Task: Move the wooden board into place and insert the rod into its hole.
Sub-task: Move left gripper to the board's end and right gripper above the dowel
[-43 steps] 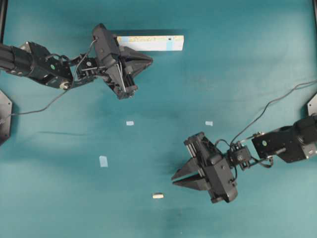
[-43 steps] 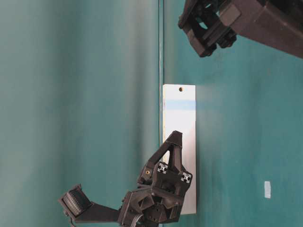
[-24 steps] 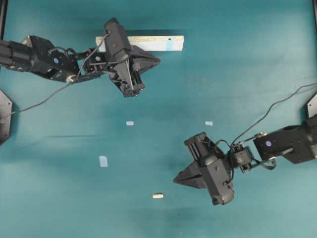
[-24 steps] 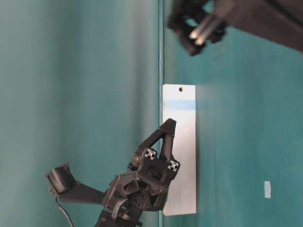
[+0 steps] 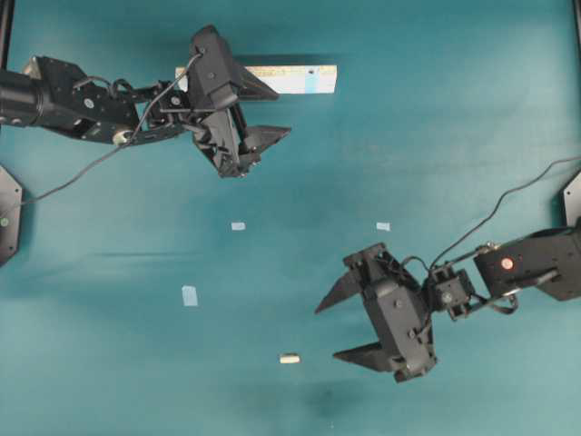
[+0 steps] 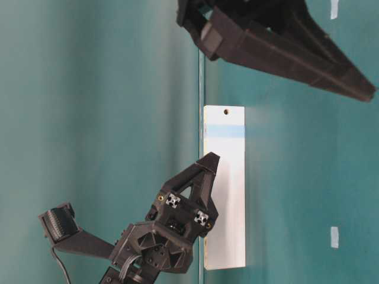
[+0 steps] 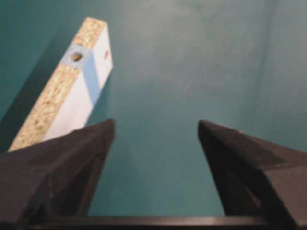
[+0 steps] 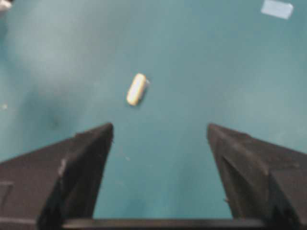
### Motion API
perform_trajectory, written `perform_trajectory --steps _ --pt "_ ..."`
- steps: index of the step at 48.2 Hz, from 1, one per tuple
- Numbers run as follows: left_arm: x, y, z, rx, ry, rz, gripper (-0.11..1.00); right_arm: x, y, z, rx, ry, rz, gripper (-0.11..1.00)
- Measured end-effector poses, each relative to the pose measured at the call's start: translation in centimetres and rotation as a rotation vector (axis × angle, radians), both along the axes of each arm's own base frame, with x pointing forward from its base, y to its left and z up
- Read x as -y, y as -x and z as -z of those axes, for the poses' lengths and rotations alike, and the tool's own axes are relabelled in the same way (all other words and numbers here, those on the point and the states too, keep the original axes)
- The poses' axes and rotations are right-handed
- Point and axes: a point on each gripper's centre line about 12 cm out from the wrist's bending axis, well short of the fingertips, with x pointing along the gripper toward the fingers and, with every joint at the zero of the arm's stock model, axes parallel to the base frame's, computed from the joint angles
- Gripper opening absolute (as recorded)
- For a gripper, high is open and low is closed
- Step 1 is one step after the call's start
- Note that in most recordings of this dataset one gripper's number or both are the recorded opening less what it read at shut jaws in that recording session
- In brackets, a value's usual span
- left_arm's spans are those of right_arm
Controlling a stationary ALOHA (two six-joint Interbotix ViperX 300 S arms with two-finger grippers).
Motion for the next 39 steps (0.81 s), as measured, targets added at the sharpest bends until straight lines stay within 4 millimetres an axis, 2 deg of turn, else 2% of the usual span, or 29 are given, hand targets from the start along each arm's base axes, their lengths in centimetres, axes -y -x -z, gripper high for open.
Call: perform_trajectory --steps 7,14,23,39 --pt "0.1 0.2 0.0 -0.024 0.009 0.002 0.91 0.2 0.4 -0.3 -0.07 0.005 0.021 0.87" --pt "0.1 0.3 0.1 -0.04 0.015 0.003 0.91 -0.4 0.1 -1.0 -0.195 0.06 0.028 0.87" --pt "0.1 0.3 0.0 -0.039 0.013 0.004 0.91 -1.3 -1.4 -2.3 -0.288 0.093 0.044 0.87" --pt "0.2 0.4 0.1 -0.047 0.014 0.006 0.91 -2.4 -4.8 -1.8 -0.449 0.051 0.156 0.87"
